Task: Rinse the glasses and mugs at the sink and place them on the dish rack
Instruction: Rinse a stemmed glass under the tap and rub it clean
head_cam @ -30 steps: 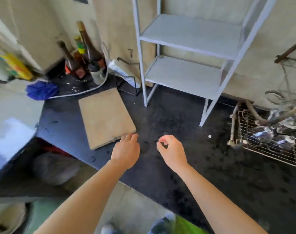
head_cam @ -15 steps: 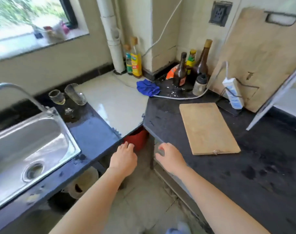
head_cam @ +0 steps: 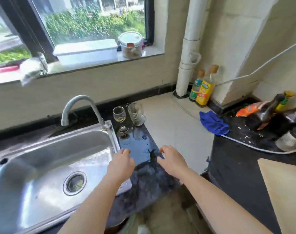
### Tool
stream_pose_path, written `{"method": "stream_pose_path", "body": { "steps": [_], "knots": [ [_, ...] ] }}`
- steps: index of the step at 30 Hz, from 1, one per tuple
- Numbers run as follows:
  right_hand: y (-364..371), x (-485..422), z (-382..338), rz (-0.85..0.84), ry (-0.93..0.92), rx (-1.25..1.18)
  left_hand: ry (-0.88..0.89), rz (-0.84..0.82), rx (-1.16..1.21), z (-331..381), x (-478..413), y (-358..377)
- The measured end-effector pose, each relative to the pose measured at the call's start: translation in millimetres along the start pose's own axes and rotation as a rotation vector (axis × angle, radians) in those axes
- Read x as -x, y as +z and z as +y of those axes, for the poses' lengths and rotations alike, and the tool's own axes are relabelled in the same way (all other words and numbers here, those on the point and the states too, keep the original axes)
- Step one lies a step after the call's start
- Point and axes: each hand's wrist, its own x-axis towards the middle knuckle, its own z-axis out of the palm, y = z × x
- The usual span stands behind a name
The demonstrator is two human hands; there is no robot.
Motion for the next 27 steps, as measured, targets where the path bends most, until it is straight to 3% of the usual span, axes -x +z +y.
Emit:
{"method": "stream_pose_path", "body": {
  "steps": [3, 7, 12, 19, 27],
  "knots": [
    [5, -54, -28, -0.05, -0.017, -0.043, -0.071, 0.015, 0.135, -16, -41, -14],
    [17, -113, -60, -0.082, -0.043, -0.116, -0.184, 0.176, 0.503, -30, -91, -30],
    [38, -160, -89, -0.128, -0.023, -0.297, -0.177, 0.246, 0.809, -36, -144, -48],
    [54, -197, -112, -0.178, 0.045, -0.509, -0.02, 0.0, 0.896, -57, -190, -55],
    [53, -176, -124, -0.021, 0.079, -0.673, 0.031, 0.026, 1.0, -65, -166, -48]
  ]
}}
